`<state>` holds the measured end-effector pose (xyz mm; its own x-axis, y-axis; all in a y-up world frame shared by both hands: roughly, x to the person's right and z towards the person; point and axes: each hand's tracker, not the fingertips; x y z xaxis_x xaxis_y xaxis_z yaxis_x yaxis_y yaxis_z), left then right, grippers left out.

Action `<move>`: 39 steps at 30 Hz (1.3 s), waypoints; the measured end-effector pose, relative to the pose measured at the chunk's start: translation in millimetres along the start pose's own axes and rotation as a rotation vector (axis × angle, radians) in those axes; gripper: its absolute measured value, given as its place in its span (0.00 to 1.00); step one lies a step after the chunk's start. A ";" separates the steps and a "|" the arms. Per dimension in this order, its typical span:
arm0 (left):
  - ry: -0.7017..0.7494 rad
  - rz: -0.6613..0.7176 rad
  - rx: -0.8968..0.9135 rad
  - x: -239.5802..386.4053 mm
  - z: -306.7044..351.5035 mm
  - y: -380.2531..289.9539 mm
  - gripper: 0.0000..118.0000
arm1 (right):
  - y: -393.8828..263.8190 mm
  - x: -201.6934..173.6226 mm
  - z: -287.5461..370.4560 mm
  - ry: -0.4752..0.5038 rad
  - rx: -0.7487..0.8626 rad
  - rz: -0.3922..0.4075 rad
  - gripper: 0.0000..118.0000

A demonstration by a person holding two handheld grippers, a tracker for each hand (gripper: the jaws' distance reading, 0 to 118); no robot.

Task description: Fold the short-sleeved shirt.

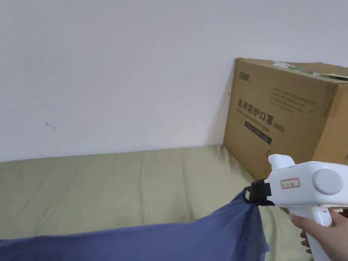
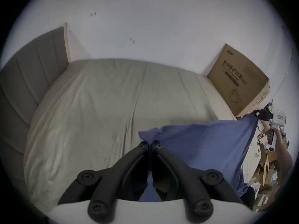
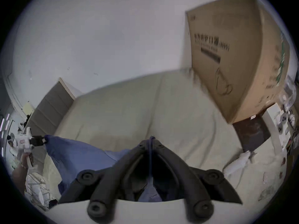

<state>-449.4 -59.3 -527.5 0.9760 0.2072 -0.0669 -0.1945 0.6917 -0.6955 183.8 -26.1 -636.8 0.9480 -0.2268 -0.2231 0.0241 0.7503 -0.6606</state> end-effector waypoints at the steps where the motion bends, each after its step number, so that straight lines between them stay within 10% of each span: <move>1: -0.003 -0.013 0.025 10.3 15.8 4.0 0.02 | 4.7 -4.6 17.9 -0.005 0.031 0.007 0.02; 17: -0.033 -0.051 0.400 48.6 191.0 126.5 0.02 | 155.3 -75.8 205.7 -0.017 0.375 0.056 0.02; 39: 0.172 -0.139 0.603 81.7 89.5 246.5 0.02 | 298.1 -102.3 75.2 -0.177 0.518 0.124 0.02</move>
<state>-426.3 190.0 -640.4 0.9881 0.0088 -0.1535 -0.0374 0.9821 -0.1845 117.9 267.4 -757.0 0.9913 -0.0437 -0.1238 0.0197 0.9818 -0.1887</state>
